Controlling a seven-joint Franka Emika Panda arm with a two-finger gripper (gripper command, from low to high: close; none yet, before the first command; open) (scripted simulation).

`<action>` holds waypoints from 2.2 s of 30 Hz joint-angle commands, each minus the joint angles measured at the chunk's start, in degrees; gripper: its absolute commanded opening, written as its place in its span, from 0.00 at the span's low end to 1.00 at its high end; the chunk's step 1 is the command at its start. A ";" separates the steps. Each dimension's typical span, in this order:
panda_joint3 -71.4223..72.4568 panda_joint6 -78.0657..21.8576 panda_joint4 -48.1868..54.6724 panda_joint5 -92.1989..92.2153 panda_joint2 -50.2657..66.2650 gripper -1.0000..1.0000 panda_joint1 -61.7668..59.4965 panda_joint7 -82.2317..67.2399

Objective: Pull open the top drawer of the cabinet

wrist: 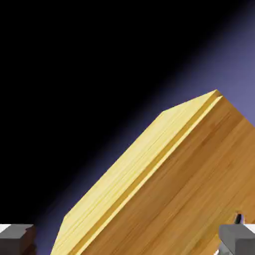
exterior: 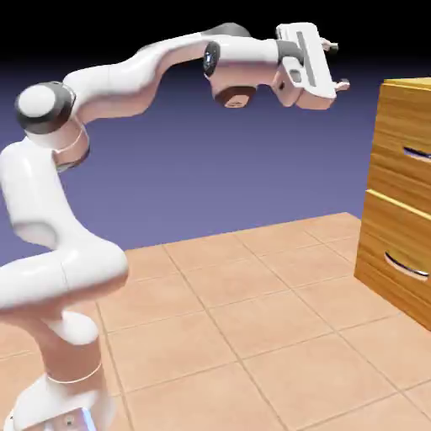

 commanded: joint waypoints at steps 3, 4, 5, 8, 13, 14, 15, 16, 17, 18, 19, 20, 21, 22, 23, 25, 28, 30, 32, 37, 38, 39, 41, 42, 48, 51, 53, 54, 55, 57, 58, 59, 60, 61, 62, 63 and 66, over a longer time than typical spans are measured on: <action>4.94 -0.62 3.93 7.48 -1.12 0.50 -6.01 -0.66; 6.59 -0.82 5.24 9.97 -1.49 0.50 -8.02 -0.88; 8.23 -1.03 6.55 12.46 -1.86 0.50 -10.02 -1.10; 13.17 -1.64 10.47 19.94 -2.97 0.50 -16.03 -1.76; 21.41 -2.67 17.02 32.40 -4.83 0.50 -26.05 -2.86; 23.05 -2.87 18.33 34.89 -5.21 0.50 -28.05 -3.08; 24.70 -3.08 19.64 37.38 -5.58 0.50 -30.05 -3.30; 26.35 -3.28 20.95 39.87 -5.95 0.50 -32.06 -3.52; 27.99 -3.49 22.26 42.36 -6.32 0.50 -34.06 -3.74; 29.64 -3.69 23.56 44.86 -6.69 0.50 -36.06 -3.96; 31.29 -3.90 24.87 47.35 -7.06 0.50 -38.07 -4.18; 32.93 -4.10 26.18 49.84 -7.44 0.50 -40.07 -4.40; 34.29 -4.27 27.26 51.90 -7.74 0.50 -41.73 -4.58; 34.30 -4.27 27.27 51.90 -7.74 0.50 -41.73 -4.58; 34.75 -3.59 29.34 51.14 -8.52 0.50 -43.04 -3.34; 35.66 -2.23 33.49 49.61 -10.06 0.50 -45.66 -0.87; 37.03 -0.18 39.72 47.33 -12.38 0.50 -49.59 2.85; 37.95 1.19 43.87 45.80 -13.93 0.50 -52.21 5.32; 38.84 2.52 47.94 44.31 -15.44 0.50 -54.77 7.75; 36.88 0.22 41.71 47.09 -13.80 0.00 -50.86 4.64; 36.23 -0.54 39.64 47.85 -13.25 0.00 -49.53 3.71; 35.57 -1.29 37.56 48.53 -12.70 0.00 -48.18 2.84; 34.25 -2.76 33.41 49.78 -11.61 0.00 -45.44 1.15; 33.57 -3.49 31.33 50.33 -11.06 0.00 -44.04 0.35; 29.12 -7.62 18.88 52.82 -7.79 0.00 -35.18 -3.98; 26.53 -9.53 12.65 53.65 -6.23 0.00 -30.36 -5.89; 24.60 -10.73 8.50 54.08 -5.25 0.00 -26.97 -7.08; 23.58 -11.31 6.42 54.26 -4.79 0.00 -25.22 -7.63; 22.51 -11.87 4.35 54.41 -4.36 0.00 -23.42 -8.17; 20.22 -12.95 0.19 54.65 -3.58 0.00 -19.70 -9.16; 19.00 -13.46 -1.88 54.73 -3.25 0.00 -17.78 -9.61; 17.72 -13.96 -3.96 54.79 -2.96 0.00 -15.81 -10.02; 16.40 -14.43 -6.03 54.82 -2.72 0.00 -13.80 -10.39; 15.03 -14.89 -8.11 54.83 -2.54 0.00 -11.74 -10.72; 13.63 -15.32 -10.17 54.80 -2.42 0.00 -9.67 -11.00; 12.21 -15.73 -12.19 54.75 -2.37 0.00 -7.59 -11.22; 7.87 -16.79 -18.10 54.43 -2.64 0.00 -1.36 -11.59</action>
